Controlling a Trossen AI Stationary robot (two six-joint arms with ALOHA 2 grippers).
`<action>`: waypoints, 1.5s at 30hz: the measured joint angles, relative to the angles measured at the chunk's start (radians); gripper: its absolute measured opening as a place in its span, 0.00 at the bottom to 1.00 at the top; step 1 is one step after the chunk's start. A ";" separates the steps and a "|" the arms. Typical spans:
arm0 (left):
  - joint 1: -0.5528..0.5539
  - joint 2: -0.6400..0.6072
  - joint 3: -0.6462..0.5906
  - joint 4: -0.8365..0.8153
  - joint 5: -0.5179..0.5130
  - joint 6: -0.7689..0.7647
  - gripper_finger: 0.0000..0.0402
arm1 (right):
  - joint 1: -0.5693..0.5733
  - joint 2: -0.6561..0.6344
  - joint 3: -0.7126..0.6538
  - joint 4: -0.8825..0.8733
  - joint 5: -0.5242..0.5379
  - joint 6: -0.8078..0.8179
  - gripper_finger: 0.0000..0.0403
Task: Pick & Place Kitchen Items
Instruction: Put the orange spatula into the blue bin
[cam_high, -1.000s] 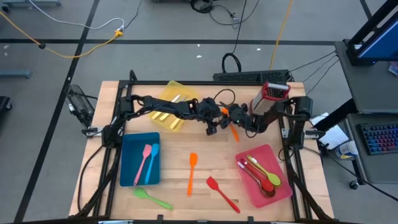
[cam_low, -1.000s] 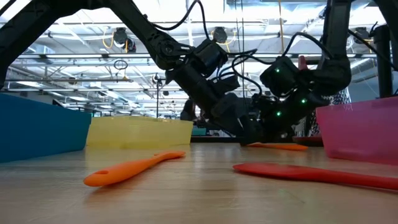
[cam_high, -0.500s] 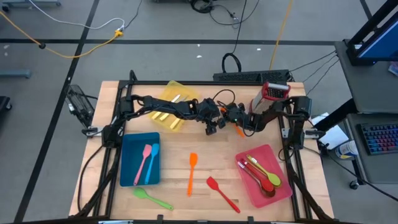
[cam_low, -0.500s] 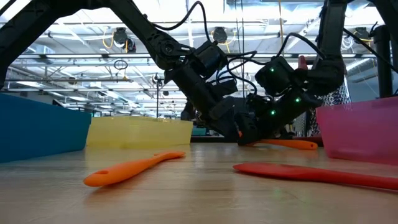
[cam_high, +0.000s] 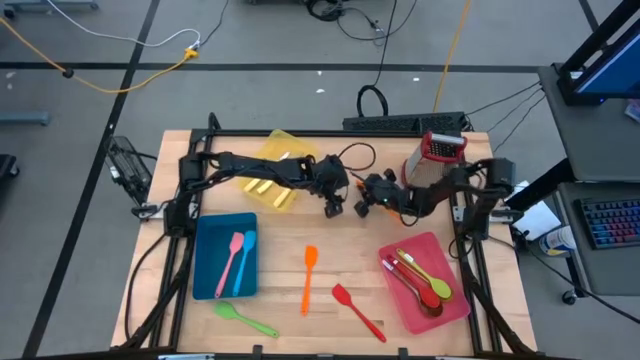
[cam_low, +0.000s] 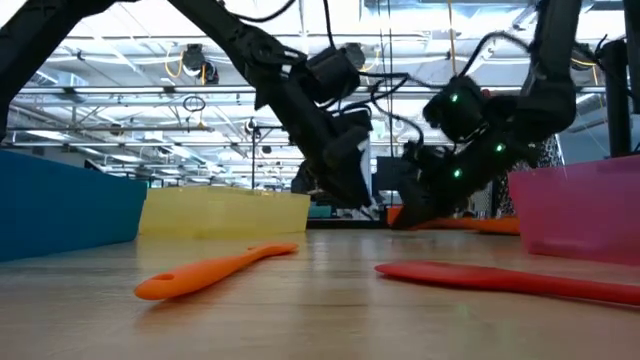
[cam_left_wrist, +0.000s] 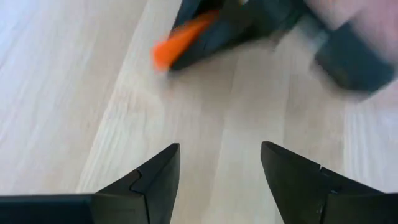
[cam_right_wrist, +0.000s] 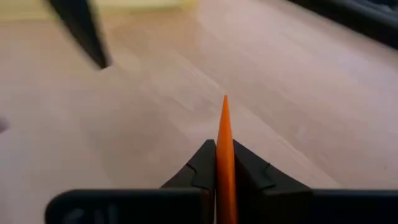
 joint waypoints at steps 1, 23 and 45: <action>0.000 -0.012 0.000 -0.032 0.000 -0.004 0.57 | 0.010 -0.032 -0.007 0.000 -0.005 -0.023 0.05; -0.136 -0.071 0.000 0.026 0.003 -0.006 0.57 | 0.182 -0.519 -0.197 0.513 -0.165 -0.361 0.05; -0.253 -0.071 0.000 0.649 -0.160 0.034 0.57 | 0.183 -0.461 -0.244 0.833 -0.501 -0.247 0.05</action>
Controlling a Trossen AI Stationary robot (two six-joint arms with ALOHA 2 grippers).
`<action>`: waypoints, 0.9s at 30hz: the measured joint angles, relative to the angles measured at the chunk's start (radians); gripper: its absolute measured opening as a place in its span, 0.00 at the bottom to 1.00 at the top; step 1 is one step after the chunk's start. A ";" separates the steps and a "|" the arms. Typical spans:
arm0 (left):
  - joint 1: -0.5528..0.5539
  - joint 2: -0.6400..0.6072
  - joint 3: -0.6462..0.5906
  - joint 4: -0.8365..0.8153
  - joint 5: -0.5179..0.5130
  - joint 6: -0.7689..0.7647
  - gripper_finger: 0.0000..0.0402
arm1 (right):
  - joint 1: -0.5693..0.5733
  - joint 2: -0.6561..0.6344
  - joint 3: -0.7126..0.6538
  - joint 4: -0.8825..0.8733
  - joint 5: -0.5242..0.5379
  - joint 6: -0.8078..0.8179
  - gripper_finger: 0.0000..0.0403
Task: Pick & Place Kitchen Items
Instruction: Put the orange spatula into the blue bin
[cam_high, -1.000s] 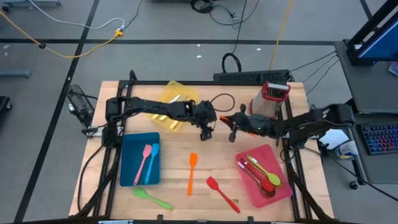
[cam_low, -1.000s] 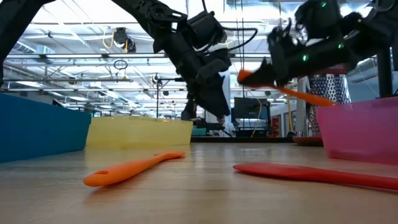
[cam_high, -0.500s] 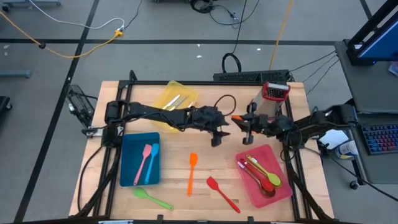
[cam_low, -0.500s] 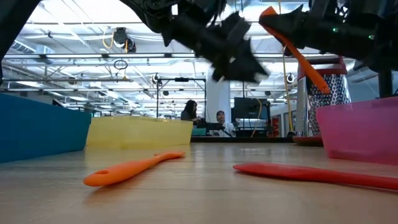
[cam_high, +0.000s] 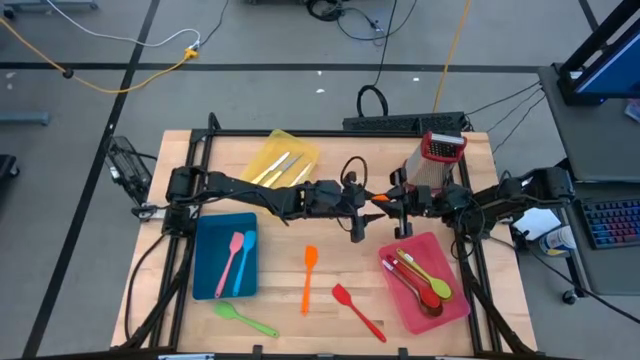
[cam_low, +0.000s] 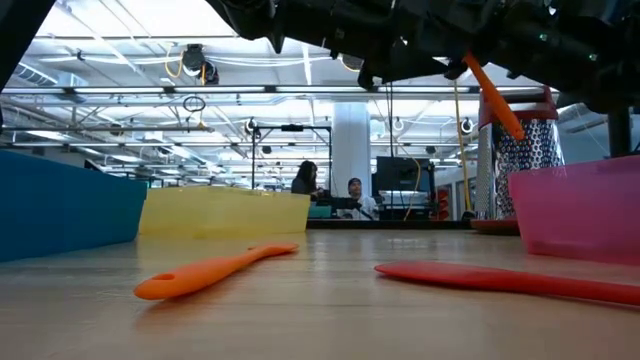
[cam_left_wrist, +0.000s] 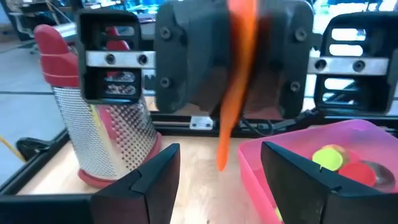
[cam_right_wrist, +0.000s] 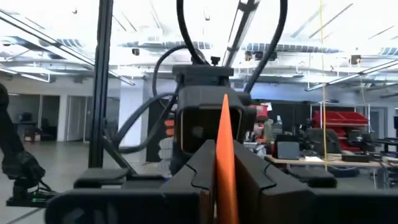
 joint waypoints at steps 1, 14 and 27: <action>-0.002 0.000 0.000 -0.002 -0.007 0.000 0.57 | 0.000 -0.001 0.000 0.000 -0.014 -0.002 0.05; -0.056 -0.047 0.002 -0.019 -0.024 0.078 0.57 | 0.001 -0.072 0.136 0.001 -0.259 0.055 0.05; -0.121 -0.083 0.000 -0.131 -0.196 0.184 0.52 | 0.072 -0.070 0.240 -0.045 -0.262 0.110 0.05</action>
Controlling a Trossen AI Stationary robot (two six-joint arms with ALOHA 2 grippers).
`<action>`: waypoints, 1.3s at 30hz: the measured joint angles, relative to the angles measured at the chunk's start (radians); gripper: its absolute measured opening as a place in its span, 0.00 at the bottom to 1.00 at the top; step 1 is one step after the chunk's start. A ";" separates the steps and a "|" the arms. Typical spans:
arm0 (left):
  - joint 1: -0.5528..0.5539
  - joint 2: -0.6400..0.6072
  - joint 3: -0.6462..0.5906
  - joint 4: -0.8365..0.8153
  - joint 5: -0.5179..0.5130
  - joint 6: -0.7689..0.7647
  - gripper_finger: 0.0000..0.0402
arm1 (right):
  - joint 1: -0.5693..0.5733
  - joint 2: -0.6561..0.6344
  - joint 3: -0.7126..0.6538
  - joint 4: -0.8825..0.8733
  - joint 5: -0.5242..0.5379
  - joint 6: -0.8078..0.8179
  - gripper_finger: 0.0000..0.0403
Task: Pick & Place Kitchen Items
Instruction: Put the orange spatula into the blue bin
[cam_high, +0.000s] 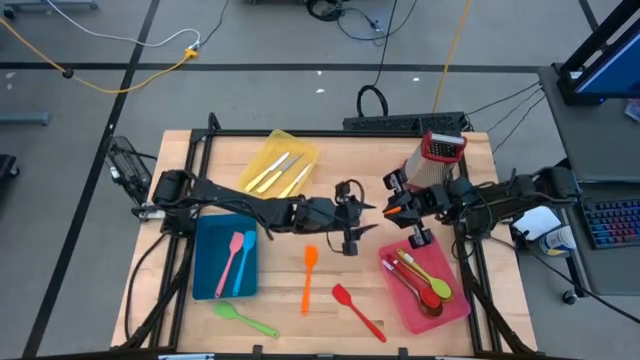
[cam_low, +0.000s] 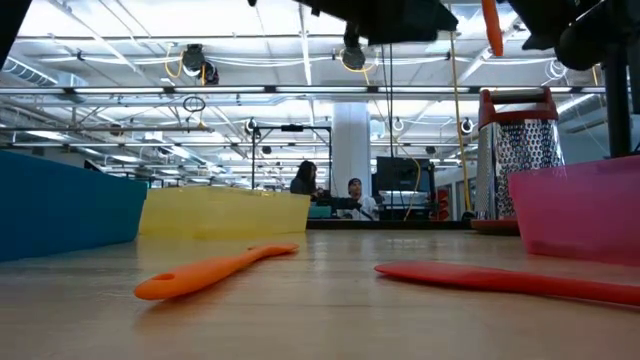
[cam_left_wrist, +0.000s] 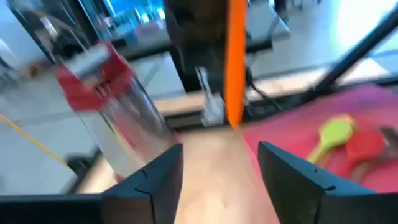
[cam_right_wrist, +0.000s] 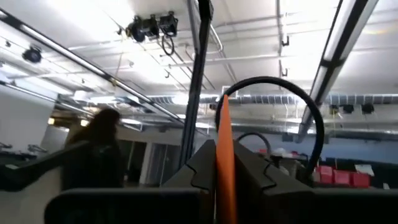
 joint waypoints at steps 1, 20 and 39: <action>-0.002 -0.003 0.001 0.018 -0.002 0.019 0.50 | 0.007 0.000 0.011 0.001 0.000 -0.001 0.05; -0.023 -0.050 -0.021 -0.101 0.004 0.179 0.25 | 0.057 0.080 0.156 -0.194 -0.105 0.008 0.05; 0.017 -0.052 -0.020 -0.136 -0.062 0.131 0.26 | 0.062 0.080 0.156 -0.297 -0.127 -0.005 0.05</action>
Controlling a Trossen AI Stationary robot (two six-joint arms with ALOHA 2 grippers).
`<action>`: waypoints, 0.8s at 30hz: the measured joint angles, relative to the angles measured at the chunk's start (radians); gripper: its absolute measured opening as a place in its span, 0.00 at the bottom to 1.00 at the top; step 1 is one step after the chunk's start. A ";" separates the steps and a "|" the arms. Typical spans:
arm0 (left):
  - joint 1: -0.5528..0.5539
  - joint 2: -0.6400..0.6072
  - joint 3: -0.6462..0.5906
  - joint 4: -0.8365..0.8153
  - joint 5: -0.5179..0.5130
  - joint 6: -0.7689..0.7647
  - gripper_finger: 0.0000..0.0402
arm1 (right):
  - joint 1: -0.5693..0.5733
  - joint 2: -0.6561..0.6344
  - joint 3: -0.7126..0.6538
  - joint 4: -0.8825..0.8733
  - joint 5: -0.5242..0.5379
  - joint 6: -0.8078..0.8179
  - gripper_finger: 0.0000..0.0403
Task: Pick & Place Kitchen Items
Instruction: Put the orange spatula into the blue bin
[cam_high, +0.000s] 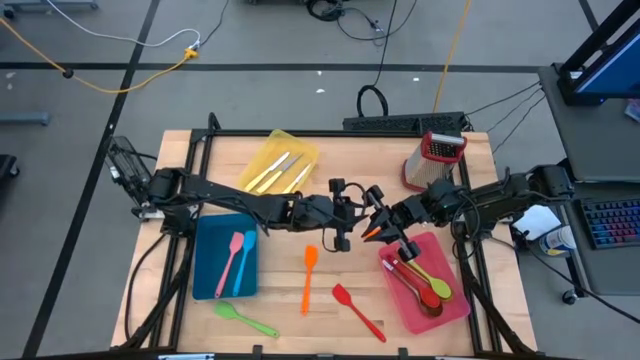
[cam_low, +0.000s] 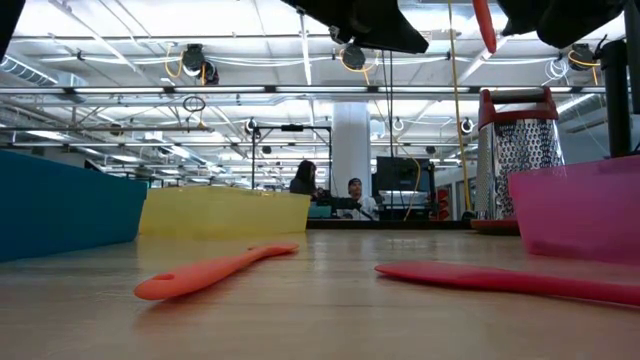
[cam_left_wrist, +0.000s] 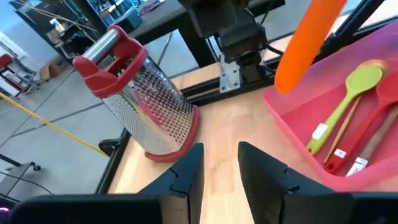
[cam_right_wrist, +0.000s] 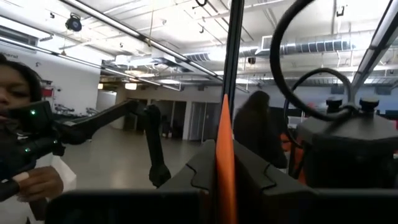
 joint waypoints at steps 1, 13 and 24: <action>0.002 0.000 0.000 0.002 0.001 0.001 0.26 | 0.000 0.000 0.000 0.000 0.000 0.000 0.05; 0.024 0.000 0.000 0.049 0.121 0.013 0.26 | 0.000 0.000 0.000 -0.002 0.000 -0.010 0.05; 0.039 0.034 0.000 0.091 0.420 0.140 0.38 | 0.034 0.000 0.000 -0.023 -0.002 -0.051 0.05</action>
